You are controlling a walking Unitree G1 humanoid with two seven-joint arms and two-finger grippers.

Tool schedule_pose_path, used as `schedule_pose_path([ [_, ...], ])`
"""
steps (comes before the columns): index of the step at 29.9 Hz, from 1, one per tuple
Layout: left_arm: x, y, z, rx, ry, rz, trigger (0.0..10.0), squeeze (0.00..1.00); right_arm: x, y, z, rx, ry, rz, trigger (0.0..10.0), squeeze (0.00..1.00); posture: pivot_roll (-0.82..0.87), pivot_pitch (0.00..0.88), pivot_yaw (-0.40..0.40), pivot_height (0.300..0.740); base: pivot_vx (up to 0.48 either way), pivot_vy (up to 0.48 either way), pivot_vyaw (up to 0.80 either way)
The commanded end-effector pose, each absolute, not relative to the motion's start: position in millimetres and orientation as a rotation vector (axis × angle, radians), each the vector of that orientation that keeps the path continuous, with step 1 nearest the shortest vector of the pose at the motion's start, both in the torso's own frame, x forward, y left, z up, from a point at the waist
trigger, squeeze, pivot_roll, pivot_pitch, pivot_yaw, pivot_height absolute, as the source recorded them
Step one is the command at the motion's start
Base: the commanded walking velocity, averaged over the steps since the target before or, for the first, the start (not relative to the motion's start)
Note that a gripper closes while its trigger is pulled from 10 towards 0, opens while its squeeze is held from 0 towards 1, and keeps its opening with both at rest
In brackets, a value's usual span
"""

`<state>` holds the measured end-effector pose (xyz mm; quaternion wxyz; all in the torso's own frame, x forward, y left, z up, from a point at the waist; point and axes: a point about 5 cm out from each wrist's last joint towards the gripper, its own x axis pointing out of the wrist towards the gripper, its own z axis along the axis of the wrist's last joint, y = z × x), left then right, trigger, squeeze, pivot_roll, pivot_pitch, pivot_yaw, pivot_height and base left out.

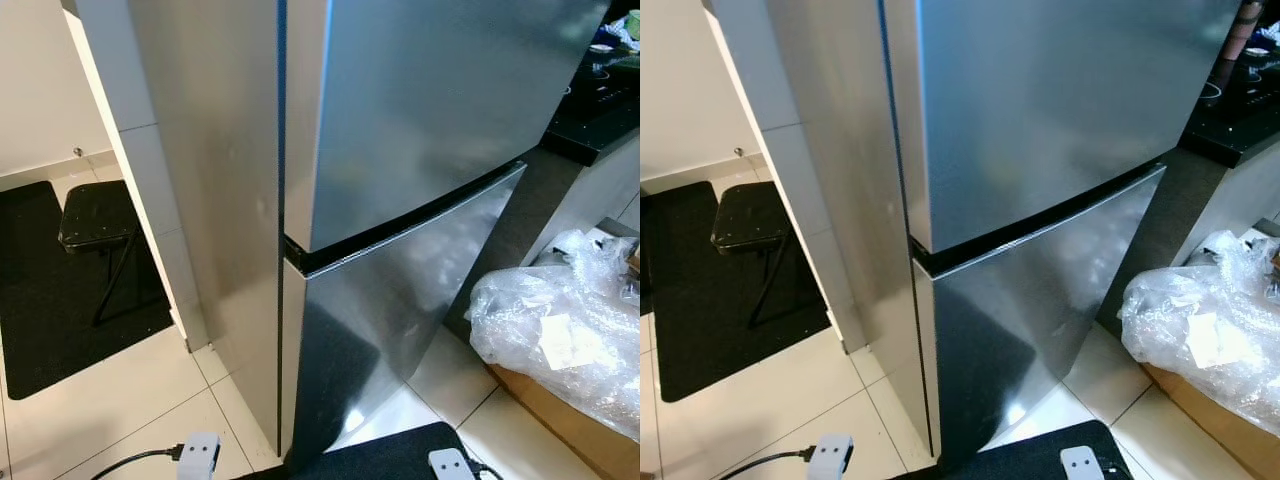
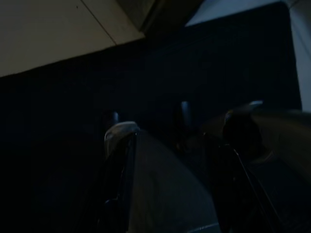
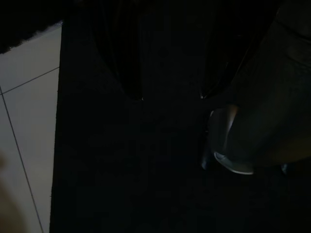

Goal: Restocking fridge

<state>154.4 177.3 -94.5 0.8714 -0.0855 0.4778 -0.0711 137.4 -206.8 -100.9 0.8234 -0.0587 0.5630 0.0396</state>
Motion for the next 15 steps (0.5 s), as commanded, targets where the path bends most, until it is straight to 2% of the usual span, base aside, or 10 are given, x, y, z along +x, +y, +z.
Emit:
schedule_pose_path([
  [1,156.7,183.4,-92.6,-0.185,0.98,-0.136,10.0,0.0,135.0,-207.8,-101.5,-0.118,1.208,0.077,10.0,0.0,0.08,0.0,-0.04,0.74,0.0,0.0,0.0],
  [3,162.9,187.2,-88.4,-0.237,0.936,-0.134,10.0,0.0,135.0,-207.9,-101.5,-0.116,1.208,0.076,10.0,0.0,0.08,0.0,-0.039,0.74,0.0,0.0,0.0],
  [4,168.6,188.3,-84.6,-0.273,0.897,-0.154,10.0,0.68,134.8,-208.0,-101.6,-0.116,1.208,0.075,10.0,0.0,0.08,0.0,-0.039,0.74,0.0,0.0,0.0],
  [5,172.3,188.8,-82.0,-0.297,0.871,-0.17,10.0,1.0,134.6,-208.0,-101.6,-0.116,1.209,0.075,10.0,0.0,0.08,0.0,-0.039,0.74,0.0,0.0,0.0],
  [9,194.4,189.1,-66.0,-0.382,0.751,-0.287,10.0,1.0,133.6,-208.0,-102.0,-0.117,1.211,0.076,10.0,0.0,0.08,0.0,-0.041,0.74,0.0,0.0,0.0],
  [15,219.0,193.1,-45.0,-0.361,0.637,-0.436,10.0,1.0,132.8,-209.2,-102.0,-0.12,1.213,0.076,10.0,0.0,0.08,0.0,-0.041,0.74,0.0,0.0,0.0],
])
